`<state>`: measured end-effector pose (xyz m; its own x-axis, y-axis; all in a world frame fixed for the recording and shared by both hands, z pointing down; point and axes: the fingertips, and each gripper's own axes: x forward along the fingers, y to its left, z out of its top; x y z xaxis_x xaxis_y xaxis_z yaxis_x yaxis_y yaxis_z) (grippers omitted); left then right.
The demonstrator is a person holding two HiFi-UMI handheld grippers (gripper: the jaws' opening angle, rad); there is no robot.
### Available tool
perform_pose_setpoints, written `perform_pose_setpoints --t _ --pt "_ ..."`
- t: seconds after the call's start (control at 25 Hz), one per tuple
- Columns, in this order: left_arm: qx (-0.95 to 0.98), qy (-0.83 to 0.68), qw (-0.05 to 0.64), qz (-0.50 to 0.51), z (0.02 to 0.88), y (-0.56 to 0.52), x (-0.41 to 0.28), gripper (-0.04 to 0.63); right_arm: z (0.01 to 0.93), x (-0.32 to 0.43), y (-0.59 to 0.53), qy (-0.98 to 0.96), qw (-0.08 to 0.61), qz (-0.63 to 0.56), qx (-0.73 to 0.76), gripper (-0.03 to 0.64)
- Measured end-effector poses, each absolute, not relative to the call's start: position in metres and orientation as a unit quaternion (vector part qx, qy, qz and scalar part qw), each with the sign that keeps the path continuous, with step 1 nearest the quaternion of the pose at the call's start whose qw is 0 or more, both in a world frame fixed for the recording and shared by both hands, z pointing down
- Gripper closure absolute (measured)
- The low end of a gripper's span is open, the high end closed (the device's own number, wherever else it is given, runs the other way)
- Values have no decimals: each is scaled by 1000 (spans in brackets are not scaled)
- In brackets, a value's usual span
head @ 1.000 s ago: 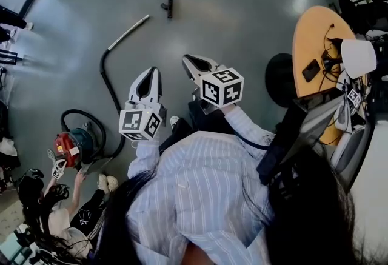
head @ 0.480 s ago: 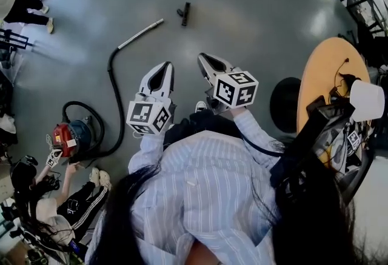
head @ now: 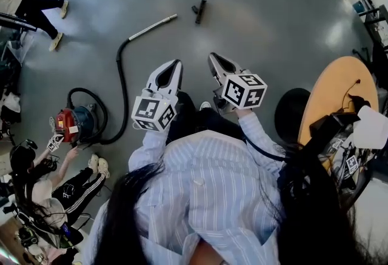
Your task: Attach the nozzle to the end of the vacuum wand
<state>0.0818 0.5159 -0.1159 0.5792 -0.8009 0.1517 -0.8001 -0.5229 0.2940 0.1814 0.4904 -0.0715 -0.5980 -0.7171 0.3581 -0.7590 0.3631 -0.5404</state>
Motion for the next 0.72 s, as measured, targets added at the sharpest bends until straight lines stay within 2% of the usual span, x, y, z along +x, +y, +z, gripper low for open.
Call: perform_pose_setpoints --t 0.44,0.72 --pt "868 -460 186 0 -91 419 19 591 -50 135 403 -813 49 354 459 607" --pt "869 -456 192 7 -90 317 -61 591 -49 79 303 -796 58 364 481 607"
